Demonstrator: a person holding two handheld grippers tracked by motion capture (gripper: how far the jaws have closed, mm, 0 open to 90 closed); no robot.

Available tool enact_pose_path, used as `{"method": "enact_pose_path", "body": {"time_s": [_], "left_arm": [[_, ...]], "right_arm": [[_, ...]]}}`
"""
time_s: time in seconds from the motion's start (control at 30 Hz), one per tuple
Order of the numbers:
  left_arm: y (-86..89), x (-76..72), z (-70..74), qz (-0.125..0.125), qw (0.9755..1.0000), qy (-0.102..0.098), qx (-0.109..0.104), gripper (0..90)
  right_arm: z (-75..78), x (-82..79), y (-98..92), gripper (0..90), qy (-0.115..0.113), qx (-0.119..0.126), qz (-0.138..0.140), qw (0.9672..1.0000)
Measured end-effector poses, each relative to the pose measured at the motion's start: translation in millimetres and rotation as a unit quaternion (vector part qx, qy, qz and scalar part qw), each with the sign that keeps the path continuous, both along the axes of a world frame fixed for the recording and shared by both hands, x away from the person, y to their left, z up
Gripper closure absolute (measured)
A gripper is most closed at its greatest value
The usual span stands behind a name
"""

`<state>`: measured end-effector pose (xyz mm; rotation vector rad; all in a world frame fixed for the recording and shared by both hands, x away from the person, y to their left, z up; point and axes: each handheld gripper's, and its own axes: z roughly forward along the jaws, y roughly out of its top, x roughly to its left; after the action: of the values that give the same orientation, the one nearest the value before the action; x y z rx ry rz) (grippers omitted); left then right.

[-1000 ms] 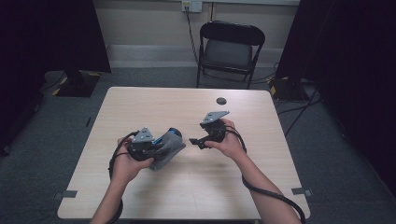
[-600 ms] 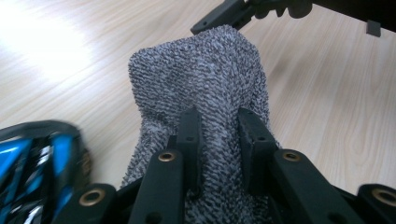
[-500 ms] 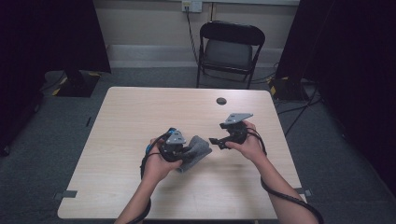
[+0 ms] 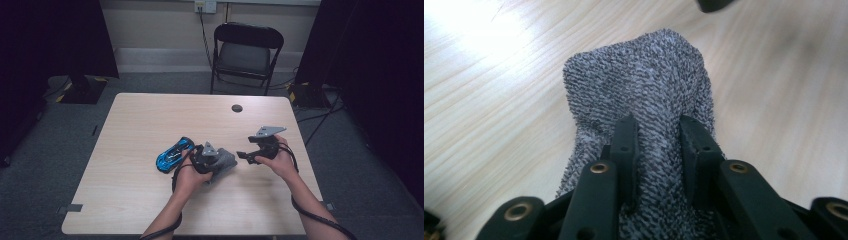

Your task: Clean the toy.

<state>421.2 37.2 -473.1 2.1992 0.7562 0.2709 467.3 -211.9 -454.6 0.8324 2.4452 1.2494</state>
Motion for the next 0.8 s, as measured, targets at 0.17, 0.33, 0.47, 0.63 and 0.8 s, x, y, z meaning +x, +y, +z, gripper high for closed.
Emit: {"method": "enact_pose_path", "body": {"time_s": [0.17, 0.33, 0.47, 0.63, 0.8], "left_arm": [[-13.4, 1.5, -1.5, -0.011, 0.9999, -0.005, -0.001, 67.0], [-12.5, -2.4, 7.3, -0.012, 0.9997, -0.006, -0.022, 44.5], [2.6, -6.8, 15.6, -0.016, 0.9995, -0.007, -0.024, 38.5], [32.5, -10.1, 13.9, -0.006, 0.9996, -0.003, -0.026, 34.5], [54.8, -9.6, 6.1, 0.023, 0.9995, -0.004, -0.018, 38.6]], "right_arm": [[-5.3, -6.1, -6.2, 16.7, 0.004, -0.004, -0.002, 1.0000], [-14.3, -13.4, -7.3, 17.2, 0.012, -0.010, 0.001, 0.9999], [-18.1, -18.4, -5.4, 17.6, 0.015, -0.009, 0.005, 0.9998], [-24.3, -23.8, 2.0, 17.8, 0.018, -0.014, 0.014, 0.9996], [-31.2, -26.9, 9.6, 17.9, 0.022, -0.019, 0.021, 0.9994]]}}
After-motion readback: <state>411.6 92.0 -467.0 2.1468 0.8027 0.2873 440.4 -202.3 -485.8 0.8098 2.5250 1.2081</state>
